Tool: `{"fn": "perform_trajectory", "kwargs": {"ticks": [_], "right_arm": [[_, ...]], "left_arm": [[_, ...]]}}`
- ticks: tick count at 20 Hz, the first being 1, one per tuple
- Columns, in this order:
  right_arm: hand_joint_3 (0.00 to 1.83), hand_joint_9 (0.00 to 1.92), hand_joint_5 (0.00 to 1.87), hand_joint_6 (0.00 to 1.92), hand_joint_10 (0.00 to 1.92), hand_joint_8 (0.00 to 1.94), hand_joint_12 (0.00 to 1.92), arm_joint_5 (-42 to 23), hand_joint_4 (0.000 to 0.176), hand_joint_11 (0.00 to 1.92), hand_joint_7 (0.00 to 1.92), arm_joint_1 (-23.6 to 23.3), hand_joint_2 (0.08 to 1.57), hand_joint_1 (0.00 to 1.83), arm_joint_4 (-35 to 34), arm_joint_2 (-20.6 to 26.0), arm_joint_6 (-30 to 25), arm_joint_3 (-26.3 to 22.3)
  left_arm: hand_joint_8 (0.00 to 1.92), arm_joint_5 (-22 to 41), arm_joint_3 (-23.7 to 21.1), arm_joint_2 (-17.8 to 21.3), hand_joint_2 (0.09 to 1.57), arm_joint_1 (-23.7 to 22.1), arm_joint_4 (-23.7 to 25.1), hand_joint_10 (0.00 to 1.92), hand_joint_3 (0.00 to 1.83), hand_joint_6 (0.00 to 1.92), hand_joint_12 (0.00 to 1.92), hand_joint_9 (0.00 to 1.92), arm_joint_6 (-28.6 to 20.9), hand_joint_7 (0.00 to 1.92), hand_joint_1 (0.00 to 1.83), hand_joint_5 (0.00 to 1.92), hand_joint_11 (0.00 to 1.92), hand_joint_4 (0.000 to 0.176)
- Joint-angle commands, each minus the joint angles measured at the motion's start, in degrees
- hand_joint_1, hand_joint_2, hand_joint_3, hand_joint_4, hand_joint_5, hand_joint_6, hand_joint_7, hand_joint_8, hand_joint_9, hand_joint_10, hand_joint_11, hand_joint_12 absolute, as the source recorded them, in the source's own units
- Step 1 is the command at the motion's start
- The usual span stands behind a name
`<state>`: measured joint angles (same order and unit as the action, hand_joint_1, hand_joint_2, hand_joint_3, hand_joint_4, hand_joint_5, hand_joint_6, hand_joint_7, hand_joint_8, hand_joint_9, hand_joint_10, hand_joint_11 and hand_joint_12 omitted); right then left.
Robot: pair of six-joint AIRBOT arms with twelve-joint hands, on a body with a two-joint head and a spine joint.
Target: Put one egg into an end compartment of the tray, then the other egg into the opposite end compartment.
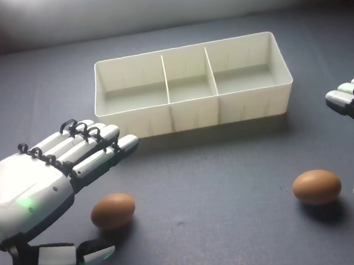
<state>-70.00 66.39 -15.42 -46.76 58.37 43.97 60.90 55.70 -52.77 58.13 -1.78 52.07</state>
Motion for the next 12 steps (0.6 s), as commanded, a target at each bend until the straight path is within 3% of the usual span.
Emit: {"fn": "perform_trajectory", "kwargs": {"ticks": [1, 2, 6, 7, 8, 10, 11, 12], "right_arm": [[0.08, 0.00, 0.00, 0.00, 0.00, 0.00, 0.00, -6.9, 0.000, 0.00, 0.00, -0.2, 1.19, 0.21, 0.5, 0.1, -0.5, 0.2], [0.08, 0.00, 0.00, 0.00, 0.00, 0.00, 0.00, -7.0, 0.000, 0.00, 0.00, -0.2, 1.19, 0.21, 0.5, 0.1, -0.6, 0.2], [0.06, 0.00, 0.00, 0.00, 0.00, 0.00, 0.00, -7.0, 0.000, 0.00, 0.00, -0.2, 1.20, 0.19, 0.5, -0.1, -0.8, 0.3], [0.06, 0.00, 0.00, 0.00, 0.00, 0.00, 0.00, -7.0, 0.000, 0.00, 0.00, -0.2, 1.21, 0.19, 0.5, -0.1, -0.9, 0.3], [0.06, 0.00, 0.00, 0.00, 0.00, 0.00, 0.00, -7.0, 0.000, 0.00, 0.00, -0.2, 1.21, 0.21, 0.5, -0.2, -1.1, 0.4], [0.05, 0.00, 0.00, 0.00, 0.00, 0.00, 0.00, -7.0, 0.000, 0.00, 0.00, -0.2, 1.21, 0.22, 0.5, -0.3, -1.4, 0.5], [0.05, 0.00, 0.00, 0.00, 0.00, 0.00, 0.00, -7.0, 0.000, 0.00, 0.00, -0.2, 1.22, 0.23, 0.5, -0.3, -1.5, 0.6], [0.05, 0.00, 0.00, 0.00, 0.00, 0.00, 0.00, -7.0, 0.000, 0.00, 0.00, -0.2, 1.21, 0.23, 0.5, -0.3, -1.5, 0.6]], "left_arm": [[0.00, 6.3, 0.2, -0.3, 0.98, -0.4, -0.2, 0.00, 0.07, 0.00, 0.00, 0.00, -0.2, 0.00, 0.77, 0.00, 0.00, 0.108], [0.00, 6.2, 0.2, -0.4, 0.98, -0.4, -0.2, 0.00, 0.06, 0.00, 0.00, 0.00, -0.2, 0.00, 0.78, 0.00, 0.00, 0.112], [0.00, 5.4, 0.8, -1.1, 0.99, -0.4, -0.3, 0.00, 0.05, 0.00, 0.00, 0.00, -0.6, 0.00, 0.83, 0.00, 0.00, 0.099], [0.00, 4.9, 1.1, -1.4, 1.01, -0.5, -0.3, 0.00, 0.06, 0.00, 0.00, 0.00, -0.8, 0.00, 0.80, 0.00, 0.00, 0.118], [0.00, 4.2, 1.5, -1.8, 1.03, -0.6, -0.3, 0.00, 0.06, 0.00, 0.00, 0.00, -0.9, 0.00, 0.78, 0.00, 0.00, 0.122], [0.01, 2.3, 2.3, -2.7, 1.06, -1.1, -0.3, 0.01, 0.07, 0.00, 0.01, 0.03, -1.1, 0.02, 0.78, 0.01, 0.01, 0.063], [0.02, 1.2, 2.8, -3.3, 1.07, -1.3, -0.6, 0.02, 0.07, 0.01, 0.02, 0.05, -1.1, 0.04, 0.79, 0.02, 0.03, 0.050], [0.02, 0.6, 3.3, -3.8, 1.10, -1.4, -0.8, 0.16, 0.04, 0.02, 0.74, 0.09, -1.3, 0.11, 0.79, 0.05, 0.01, 0.036]]}}
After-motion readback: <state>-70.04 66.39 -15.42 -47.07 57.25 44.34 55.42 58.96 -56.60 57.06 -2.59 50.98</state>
